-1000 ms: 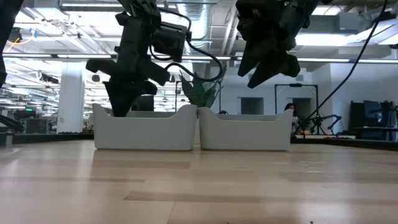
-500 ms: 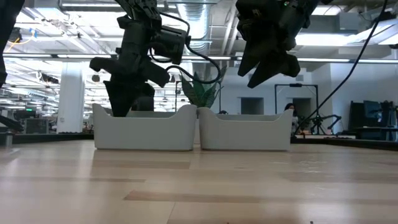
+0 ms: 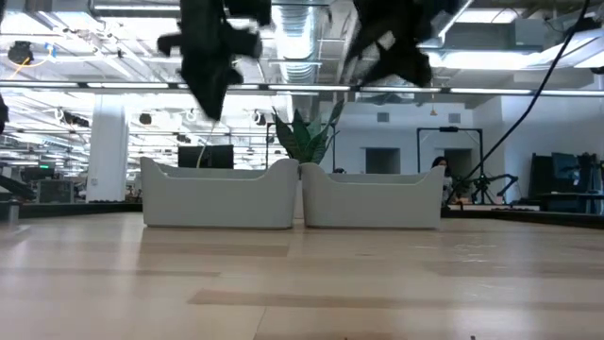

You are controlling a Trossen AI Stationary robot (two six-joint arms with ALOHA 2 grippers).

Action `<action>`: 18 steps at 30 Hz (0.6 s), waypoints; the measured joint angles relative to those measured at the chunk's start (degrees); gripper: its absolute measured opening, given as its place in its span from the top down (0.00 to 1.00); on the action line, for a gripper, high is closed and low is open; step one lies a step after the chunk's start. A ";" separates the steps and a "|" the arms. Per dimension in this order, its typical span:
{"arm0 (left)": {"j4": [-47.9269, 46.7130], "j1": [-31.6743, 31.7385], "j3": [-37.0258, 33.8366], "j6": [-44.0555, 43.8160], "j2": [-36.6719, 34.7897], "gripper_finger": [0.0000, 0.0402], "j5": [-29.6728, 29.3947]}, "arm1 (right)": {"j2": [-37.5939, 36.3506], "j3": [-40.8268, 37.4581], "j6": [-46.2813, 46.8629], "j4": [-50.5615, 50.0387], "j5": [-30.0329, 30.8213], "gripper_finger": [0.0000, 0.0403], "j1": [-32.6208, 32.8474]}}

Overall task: Sort pens & pencils
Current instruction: Return to Home Position

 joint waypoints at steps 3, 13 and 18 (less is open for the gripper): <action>4.50 1.19 1.33 -0.05 -5.74 0.74 -0.03 | -0.59 2.86 -6.31 0.48 0.23 0.45 -1.28; 22.49 5.81 1.34 -1.28 -23.80 0.74 -3.89 | -1.14 12.43 -24.91 1.70 0.33 0.45 -8.98; 24.00 8.04 1.34 -1.18 -30.16 0.74 -6.48 | -1.12 16.46 -28.42 1.66 0.26 0.45 -12.62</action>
